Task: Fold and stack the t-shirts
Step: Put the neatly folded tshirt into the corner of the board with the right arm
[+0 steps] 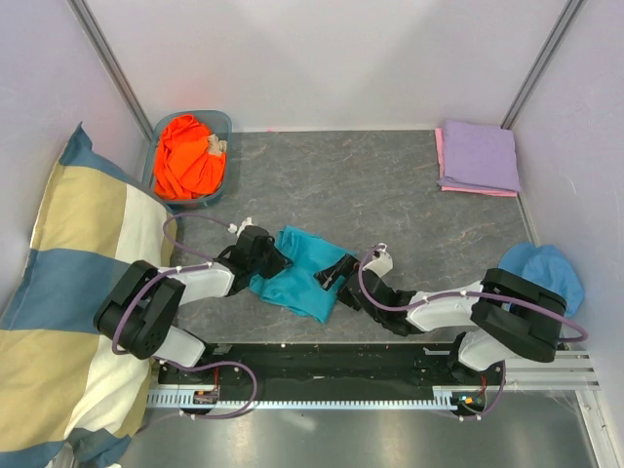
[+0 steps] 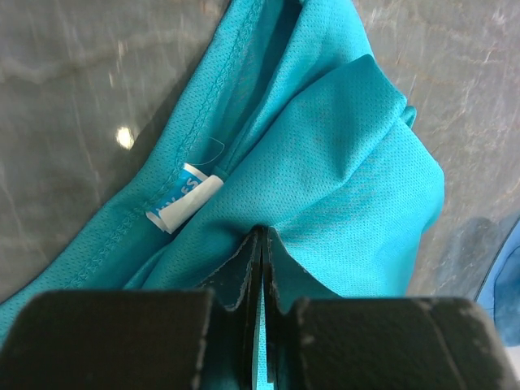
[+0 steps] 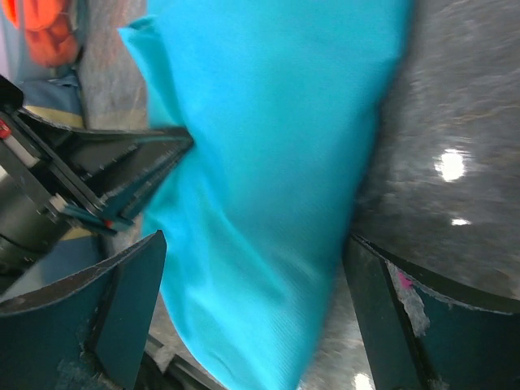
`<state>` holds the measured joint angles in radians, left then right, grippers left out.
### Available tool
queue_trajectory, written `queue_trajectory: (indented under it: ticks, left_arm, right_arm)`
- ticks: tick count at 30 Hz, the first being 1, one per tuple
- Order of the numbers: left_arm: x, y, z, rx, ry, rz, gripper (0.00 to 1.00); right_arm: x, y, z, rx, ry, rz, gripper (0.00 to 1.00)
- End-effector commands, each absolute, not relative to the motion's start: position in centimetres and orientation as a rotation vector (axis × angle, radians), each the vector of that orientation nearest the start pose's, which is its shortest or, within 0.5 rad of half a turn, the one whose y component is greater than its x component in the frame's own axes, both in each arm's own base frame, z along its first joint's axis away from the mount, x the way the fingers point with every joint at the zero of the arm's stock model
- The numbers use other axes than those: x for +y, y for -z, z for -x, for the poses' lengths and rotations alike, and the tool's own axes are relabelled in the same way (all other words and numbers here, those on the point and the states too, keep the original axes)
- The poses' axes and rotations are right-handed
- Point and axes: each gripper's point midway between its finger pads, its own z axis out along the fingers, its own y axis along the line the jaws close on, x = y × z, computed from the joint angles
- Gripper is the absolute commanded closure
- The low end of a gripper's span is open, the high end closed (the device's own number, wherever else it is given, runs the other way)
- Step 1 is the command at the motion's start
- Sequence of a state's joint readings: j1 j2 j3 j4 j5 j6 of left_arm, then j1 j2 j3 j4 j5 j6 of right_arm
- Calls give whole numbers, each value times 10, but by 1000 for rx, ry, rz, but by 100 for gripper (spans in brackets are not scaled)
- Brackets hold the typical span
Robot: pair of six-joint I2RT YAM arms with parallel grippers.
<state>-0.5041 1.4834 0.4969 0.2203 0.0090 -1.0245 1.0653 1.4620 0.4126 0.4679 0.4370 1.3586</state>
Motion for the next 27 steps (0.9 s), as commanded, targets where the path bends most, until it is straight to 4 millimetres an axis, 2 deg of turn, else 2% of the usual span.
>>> queue_trajectory:
  ticks: [1, 8, 13, 15, 17, 18, 20, 21, 22, 25, 27]
  left_arm:
    - [-158, 43, -215, 2643, 376, 747, 93]
    - [-158, 37, -209, 2648, 368, 734, 93]
    - [-156, 37, -207, 2652, 361, 724, 93]
    - [-156, 38, -206, 2656, 357, 719, 93]
    - [-156, 38, -206, 2658, 354, 715, 93]
    - [-156, 37, -207, 2656, 354, 715, 93]
    - [-156, 36, -208, 2654, 352, 711, 93]
    - [-156, 34, -208, 2652, 351, 709, 93]
    - [-156, 34, -209, 2650, 351, 707, 92]
    - [-157, 25, -215, 2630, 356, 677, 84]
    - [-160, 13, -222, 2610, 370, 654, 65]
  right_arm:
    - [312, -18, -196, 2288, -930, -552, 2]
    - [348, -3, -190, 2340, -984, -519, 2]
    - [361, 9, -188, 2354, -1008, -519, 2]
    - [366, 11, -186, 2365, -1023, -506, 9]
    - [369, 12, -187, 2358, -1036, -490, 40]
    - [370, 12, -187, 2354, -1043, -490, 64]
    - [369, 13, -187, 2355, -1035, -489, 82]
    - [368, 13, -188, 2352, -1030, -489, 96]
    - [366, 14, -187, 2355, -1022, -486, 100]
    - [363, 13, -187, 2351, -1010, -480, 100]
    - [359, 13, -187, 2354, -986, -470, 100]
